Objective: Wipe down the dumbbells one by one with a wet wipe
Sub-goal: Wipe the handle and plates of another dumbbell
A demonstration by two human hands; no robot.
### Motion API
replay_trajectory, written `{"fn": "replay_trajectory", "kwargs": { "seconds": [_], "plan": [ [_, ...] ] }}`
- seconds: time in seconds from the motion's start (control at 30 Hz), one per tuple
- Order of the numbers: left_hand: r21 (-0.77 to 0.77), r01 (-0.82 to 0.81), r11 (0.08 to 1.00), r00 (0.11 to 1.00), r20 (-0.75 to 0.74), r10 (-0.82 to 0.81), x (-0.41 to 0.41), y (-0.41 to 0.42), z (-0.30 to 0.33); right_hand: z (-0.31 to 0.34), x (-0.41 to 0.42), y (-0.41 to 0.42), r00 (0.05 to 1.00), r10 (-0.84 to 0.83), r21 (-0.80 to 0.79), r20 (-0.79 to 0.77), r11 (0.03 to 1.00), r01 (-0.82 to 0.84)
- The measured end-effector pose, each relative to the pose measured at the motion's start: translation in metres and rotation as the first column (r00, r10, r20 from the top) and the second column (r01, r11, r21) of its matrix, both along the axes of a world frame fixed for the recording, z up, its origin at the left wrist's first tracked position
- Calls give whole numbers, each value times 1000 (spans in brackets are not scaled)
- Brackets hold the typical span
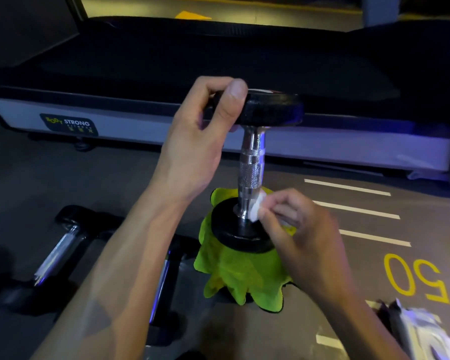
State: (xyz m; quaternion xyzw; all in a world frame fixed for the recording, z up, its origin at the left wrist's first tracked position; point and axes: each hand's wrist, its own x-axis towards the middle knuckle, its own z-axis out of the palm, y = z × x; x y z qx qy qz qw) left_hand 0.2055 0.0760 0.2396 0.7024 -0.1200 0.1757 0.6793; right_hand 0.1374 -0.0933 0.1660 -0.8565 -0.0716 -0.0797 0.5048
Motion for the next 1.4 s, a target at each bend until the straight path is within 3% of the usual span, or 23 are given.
{"fn": "replay_trajectory", "kwargs": {
  "seconds": [0.13,0.47,0.63,0.8,0.93,1.03,1.13,1.2,1.3,1.4],
  "plan": [
    [37,2,999,1000,-14,-1,-2,-2,3,11,-16,10,972,-87,-282,219,948,148],
    [103,71,992,997,-44,-66,-9,-4,11,26,1,72,977,3,-609,212,782,130],
    [115,11,993,999,-39,-6,-7,3,7,14,-13,35,980,39,-452,195,890,55],
    [109,31,994,999,-20,-29,-8,1,5,6,12,-5,992,-88,-396,96,911,119],
    [114,46,992,999,5,-47,-7,0,4,5,24,-20,994,-16,-63,-108,998,9],
    [90,37,995,999,0,-37,-7,3,5,0,17,-27,960,105,110,-261,991,-79],
    [77,38,996,999,-10,-37,-7,4,5,2,22,-35,983,-28,93,-183,995,46],
    [75,43,996,999,-16,-42,-8,6,5,11,26,-38,992,-90,-7,-90,996,90],
    [86,41,995,999,-17,-39,-9,6,5,29,36,-36,996,-45,-346,78,936,69],
    [115,33,993,999,-14,-31,-9,5,4,43,49,-34,991,0,-395,133,917,53]
  ]
}}
